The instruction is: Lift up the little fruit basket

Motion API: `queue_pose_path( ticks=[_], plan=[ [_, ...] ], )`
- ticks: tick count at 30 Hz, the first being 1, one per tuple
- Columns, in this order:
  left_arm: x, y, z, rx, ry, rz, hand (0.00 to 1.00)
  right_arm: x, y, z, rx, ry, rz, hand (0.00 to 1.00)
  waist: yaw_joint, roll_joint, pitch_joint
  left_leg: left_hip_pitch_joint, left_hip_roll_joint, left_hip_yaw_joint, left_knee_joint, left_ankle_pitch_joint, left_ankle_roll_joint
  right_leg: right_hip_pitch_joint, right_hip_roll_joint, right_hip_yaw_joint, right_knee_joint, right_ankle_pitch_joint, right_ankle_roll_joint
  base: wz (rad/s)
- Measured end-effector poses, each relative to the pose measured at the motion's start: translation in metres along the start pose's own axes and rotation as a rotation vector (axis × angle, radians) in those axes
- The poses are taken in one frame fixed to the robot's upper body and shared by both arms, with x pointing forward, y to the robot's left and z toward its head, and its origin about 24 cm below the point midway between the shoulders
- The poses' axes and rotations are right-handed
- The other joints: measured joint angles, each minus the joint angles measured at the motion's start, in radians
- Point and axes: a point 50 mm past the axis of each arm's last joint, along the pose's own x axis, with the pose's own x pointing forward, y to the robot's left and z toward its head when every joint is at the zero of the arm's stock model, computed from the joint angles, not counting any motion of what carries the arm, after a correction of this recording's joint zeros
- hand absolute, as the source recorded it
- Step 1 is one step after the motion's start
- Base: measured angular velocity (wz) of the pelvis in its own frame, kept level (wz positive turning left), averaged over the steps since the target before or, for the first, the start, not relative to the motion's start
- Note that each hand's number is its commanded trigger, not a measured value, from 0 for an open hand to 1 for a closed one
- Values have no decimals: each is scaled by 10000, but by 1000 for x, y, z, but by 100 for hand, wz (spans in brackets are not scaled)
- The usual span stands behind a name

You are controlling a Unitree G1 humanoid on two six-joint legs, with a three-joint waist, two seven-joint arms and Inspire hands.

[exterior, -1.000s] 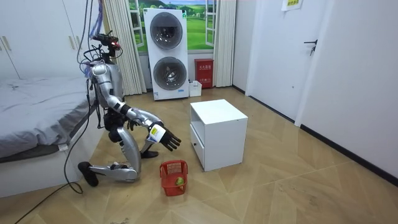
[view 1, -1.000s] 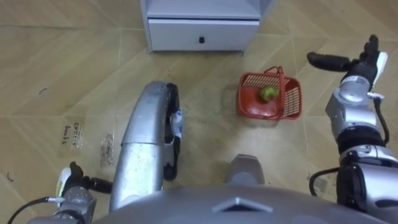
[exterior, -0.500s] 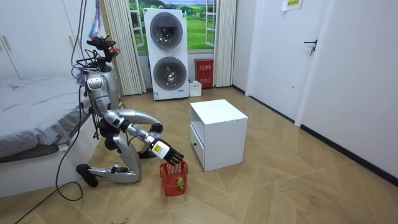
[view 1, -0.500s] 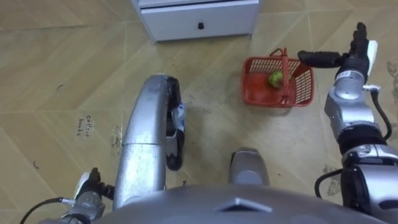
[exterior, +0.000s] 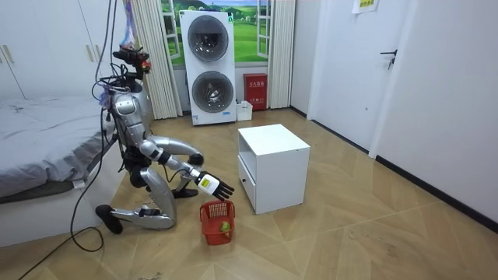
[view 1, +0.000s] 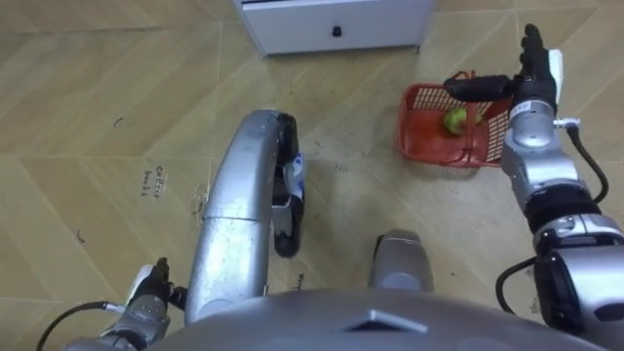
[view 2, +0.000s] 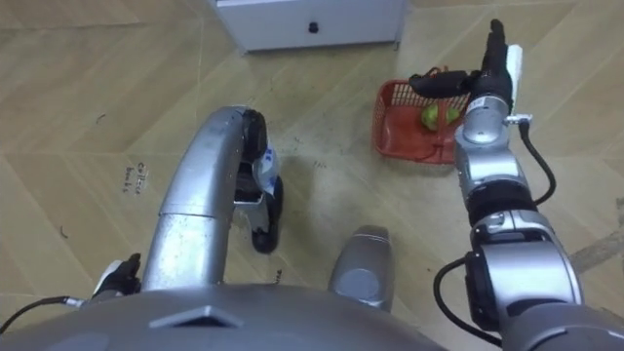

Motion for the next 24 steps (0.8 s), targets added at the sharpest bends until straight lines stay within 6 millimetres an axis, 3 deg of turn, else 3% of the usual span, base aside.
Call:
queue_pose_path(
  ticks=[11,18,24],
  plan=[
    [0,-2,-3,141,161,-236,0,0,0,-2,-11,100,81,0,50,79,-8,-256,-15,42,-17,52,16,-269,-1,20,33,-18,34,1],
    [-1,-6,-2,438,128,-632,0,-3,0,-30,-464,1298,340,0,84,223,10,-308,-14,66,-17,74,23,-302,1,-7,66,-20,35,0],
    [-1,-8,1,482,62,-800,0,-3,-6,-36,-298,1673,279,0,75,227,8,-458,-16,68,-16,121,33,-446,2,-8,105,-26,39,1]
  ],
)
